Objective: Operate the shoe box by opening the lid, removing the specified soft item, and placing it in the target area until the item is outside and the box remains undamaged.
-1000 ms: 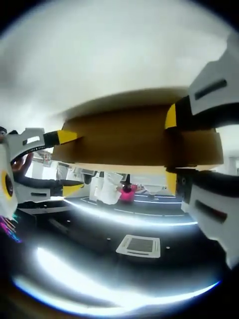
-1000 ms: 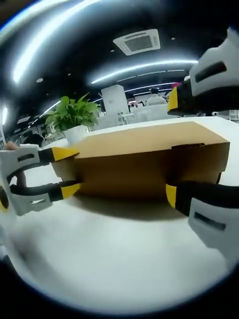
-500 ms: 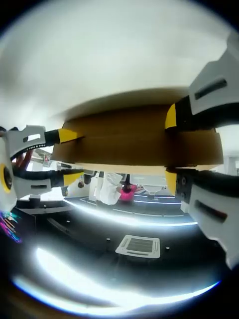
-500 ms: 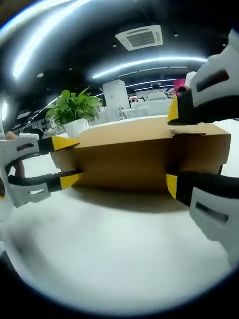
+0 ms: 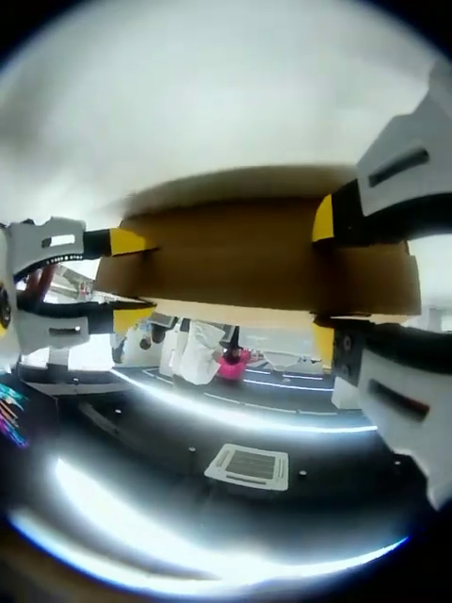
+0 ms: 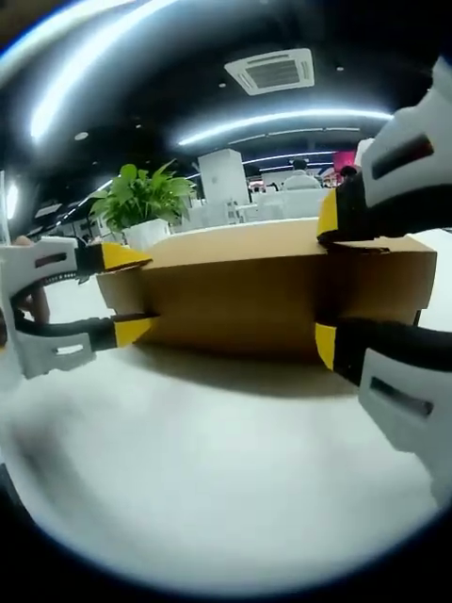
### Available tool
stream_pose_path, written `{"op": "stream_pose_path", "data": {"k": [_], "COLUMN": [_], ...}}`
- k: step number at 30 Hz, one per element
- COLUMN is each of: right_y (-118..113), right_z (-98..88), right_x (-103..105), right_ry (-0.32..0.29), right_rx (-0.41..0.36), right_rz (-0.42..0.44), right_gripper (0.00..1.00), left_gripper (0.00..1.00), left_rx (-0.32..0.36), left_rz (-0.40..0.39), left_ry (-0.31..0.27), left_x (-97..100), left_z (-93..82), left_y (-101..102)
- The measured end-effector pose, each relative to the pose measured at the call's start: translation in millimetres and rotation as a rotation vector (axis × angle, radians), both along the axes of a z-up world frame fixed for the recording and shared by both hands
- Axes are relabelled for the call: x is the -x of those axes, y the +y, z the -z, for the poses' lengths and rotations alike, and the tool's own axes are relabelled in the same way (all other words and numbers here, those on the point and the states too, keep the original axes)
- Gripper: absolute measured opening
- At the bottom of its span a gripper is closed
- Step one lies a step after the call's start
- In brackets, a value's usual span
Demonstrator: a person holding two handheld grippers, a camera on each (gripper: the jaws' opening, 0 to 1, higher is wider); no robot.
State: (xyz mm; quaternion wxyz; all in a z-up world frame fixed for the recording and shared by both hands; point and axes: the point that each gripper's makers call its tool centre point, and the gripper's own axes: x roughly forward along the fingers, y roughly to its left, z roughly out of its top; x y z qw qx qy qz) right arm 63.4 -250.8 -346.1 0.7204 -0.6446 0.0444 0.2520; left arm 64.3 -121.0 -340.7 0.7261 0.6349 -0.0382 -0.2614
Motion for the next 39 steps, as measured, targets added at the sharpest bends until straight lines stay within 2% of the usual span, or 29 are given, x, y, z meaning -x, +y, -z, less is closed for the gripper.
{"op": "stream_pose_path", "data": {"k": [6,26,39], "right_y": [-0.5,-2.4,-1.8], "right_z": [-1.0,-21.9,-29.7], "right_x": [-0.2,4.1,4.2], "right_ry": [0.003,-0.026,-0.035], "right_rx": [0.0,-0.011,-0.018], "right_rz": [0.001,-0.005,0.001], "right_gripper": [0.31,0.29,0.29], "left_gripper": [0.3,0.29,0.29], "left_rx": [0.002,0.048,0.045], "left_rz": [0.009,0.01,0.006], "left_ry": [0.013,0.03,0.013], "left_x": [-0.1,1.1,-0.5], "left_z": [0.3,-18.1,-25.2], "left_y": [-0.8,-1.9,-1.7]}}
